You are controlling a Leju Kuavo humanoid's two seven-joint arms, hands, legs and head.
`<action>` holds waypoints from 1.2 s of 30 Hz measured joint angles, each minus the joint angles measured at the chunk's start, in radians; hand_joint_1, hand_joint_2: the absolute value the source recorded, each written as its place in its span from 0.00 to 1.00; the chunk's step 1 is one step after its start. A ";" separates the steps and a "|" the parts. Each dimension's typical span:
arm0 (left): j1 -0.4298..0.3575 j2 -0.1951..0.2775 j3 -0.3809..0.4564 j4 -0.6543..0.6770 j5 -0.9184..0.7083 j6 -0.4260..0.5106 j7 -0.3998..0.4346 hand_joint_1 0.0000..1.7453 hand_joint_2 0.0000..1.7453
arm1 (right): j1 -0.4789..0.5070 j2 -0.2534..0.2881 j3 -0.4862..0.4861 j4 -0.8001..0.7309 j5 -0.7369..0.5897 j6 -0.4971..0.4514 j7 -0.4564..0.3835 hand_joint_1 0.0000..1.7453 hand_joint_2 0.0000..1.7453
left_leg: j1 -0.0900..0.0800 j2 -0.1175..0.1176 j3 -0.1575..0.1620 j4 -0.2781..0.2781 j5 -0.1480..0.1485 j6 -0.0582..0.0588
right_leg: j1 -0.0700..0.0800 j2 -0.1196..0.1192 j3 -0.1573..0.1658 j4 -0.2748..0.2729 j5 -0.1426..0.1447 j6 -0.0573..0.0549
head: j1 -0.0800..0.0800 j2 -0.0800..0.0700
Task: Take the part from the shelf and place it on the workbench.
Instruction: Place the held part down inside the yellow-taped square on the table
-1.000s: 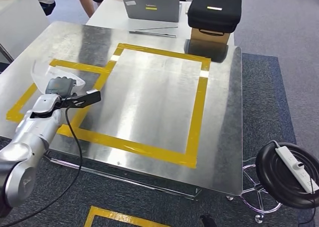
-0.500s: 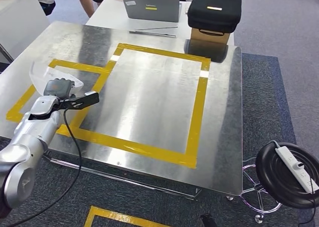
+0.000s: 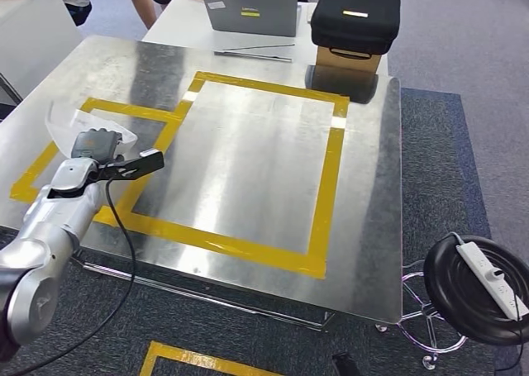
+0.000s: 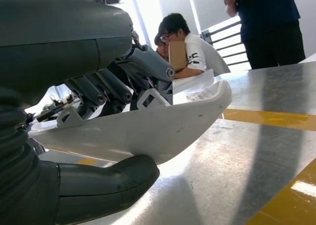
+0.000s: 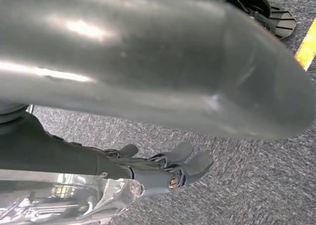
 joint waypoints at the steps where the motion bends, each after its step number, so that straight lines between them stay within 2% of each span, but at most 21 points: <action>1: 0.000 -0.001 0.000 0.000 0.000 0.000 0.002 1.00 1.00 | 0.000 0.000 0.000 0.000 0.000 0.000 0.000 0.00 0.00 | 0.000 0.000 0.000 0.000 0.000 0.000 | 0.000 0.000 0.000 0.000 0.000 0.000 | 0.000 0.000; 24: 0.000 -0.005 -0.004 0.000 -0.001 -0.002 0.011 1.00 1.00 | -0.002 0.000 0.000 0.000 -0.003 0.000 0.000 0.00 0.00 | 0.000 0.000 0.000 0.000 0.000 0.000 | 0.000 0.000 0.000 0.000 0.000 0.000 | 0.000 0.000; 28: 0.000 -0.005 -0.004 0.000 -0.001 -0.002 0.011 0.00 1.00 | -0.002 0.000 0.000 0.000 -0.003 0.000 0.000 0.00 0.00 | 0.000 0.000 0.000 0.000 0.000 0.000 | 0.000 0.000 0.000 0.000 0.000 0.000 | 0.000 0.000; 35: -0.001 -0.008 -0.004 0.000 0.000 0.007 0.014 0.00 1.00 | -0.002 0.000 0.000 0.000 -0.008 0.000 0.000 0.00 0.00 | 0.000 0.000 0.000 0.000 0.000 0.000 | 0.000 0.000 0.000 0.000 0.000 0.000 | 0.000 0.000; 36: -0.001 -0.008 -0.004 0.000 0.000 0.008 0.014 0.00 0.75 | -0.002 0.000 0.000 0.000 -0.009 0.000 0.000 0.00 0.00 | 0.000 0.000 0.000 0.000 0.000 0.000 | 0.000 0.000 0.000 0.000 0.000 0.000 | 0.000 0.000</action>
